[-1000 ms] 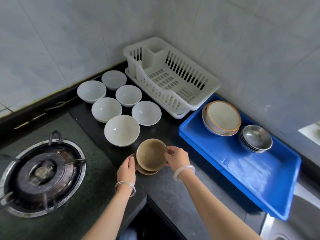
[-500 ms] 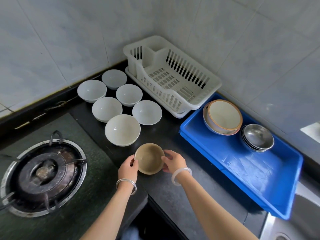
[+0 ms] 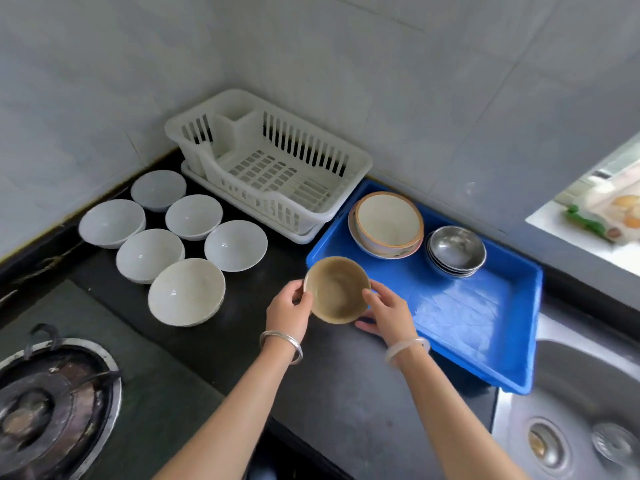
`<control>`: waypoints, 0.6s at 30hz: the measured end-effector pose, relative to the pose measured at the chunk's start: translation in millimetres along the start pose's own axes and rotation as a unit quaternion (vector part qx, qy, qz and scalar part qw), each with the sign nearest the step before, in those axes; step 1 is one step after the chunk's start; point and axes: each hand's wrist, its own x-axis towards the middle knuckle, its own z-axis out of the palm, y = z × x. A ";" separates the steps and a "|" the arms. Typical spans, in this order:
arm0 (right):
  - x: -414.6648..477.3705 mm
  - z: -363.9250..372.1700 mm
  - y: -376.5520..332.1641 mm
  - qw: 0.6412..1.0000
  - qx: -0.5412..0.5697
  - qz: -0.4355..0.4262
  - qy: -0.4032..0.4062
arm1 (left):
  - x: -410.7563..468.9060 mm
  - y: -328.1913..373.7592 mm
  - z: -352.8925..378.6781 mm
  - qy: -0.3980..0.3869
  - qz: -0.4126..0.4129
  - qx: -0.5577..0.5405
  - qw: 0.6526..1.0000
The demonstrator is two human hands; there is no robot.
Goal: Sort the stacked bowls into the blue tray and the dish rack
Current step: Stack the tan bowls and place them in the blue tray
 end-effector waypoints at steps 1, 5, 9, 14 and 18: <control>-0.4 -15.0 -2.5 1.000 0.018 -0.003 0.002 | -0.1 7.0 15.3 -0.019 0.004 -0.011 1.000; 0.7 -73.7 -6.7 0.996 0.082 -0.007 0.038 | 1.1 29.0 80.5 -0.103 0.007 -0.023 0.994; 6.8 -130.1 -0.9 0.984 0.154 -0.009 0.094 | 5.4 39.9 150.7 -0.165 0.022 -0.001 0.986; 22.6 -184.8 16.2 0.955 0.222 0.022 0.194 | 8.1 34.0 230.8 -0.219 -0.033 0.010 0.975; 44.9 -210.0 35.0 0.934 0.237 0.052 0.264 | 11.2 24.0 279.9 -0.246 -0.093 0.007 0.965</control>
